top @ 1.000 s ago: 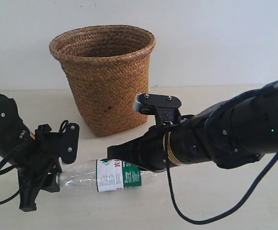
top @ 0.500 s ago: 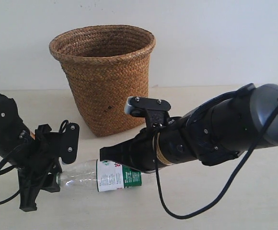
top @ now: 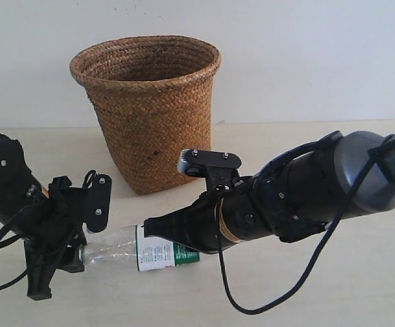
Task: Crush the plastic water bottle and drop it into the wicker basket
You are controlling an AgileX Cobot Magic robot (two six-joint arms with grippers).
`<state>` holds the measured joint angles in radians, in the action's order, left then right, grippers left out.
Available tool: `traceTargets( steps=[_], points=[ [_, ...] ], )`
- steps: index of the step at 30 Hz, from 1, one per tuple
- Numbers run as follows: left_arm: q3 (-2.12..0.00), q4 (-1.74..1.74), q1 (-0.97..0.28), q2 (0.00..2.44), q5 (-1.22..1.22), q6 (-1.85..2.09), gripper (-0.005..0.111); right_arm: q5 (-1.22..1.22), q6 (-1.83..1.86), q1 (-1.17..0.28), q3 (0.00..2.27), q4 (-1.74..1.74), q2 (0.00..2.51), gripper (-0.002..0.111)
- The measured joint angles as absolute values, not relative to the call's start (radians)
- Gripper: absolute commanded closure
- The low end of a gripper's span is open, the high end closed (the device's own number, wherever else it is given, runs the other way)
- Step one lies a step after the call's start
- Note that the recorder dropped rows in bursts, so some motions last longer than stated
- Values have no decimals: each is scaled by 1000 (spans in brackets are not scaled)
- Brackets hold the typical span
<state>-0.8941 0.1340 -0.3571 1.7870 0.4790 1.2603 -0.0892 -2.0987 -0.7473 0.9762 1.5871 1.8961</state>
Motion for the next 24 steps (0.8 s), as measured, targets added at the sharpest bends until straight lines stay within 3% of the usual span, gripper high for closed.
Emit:
traceTargets(
  steps=[24],
  points=[
    [-894, 138, -357, 1787, 471, 1300, 103, -78, -2085, -747, 1005, 1597, 1890, 108]
  ],
)
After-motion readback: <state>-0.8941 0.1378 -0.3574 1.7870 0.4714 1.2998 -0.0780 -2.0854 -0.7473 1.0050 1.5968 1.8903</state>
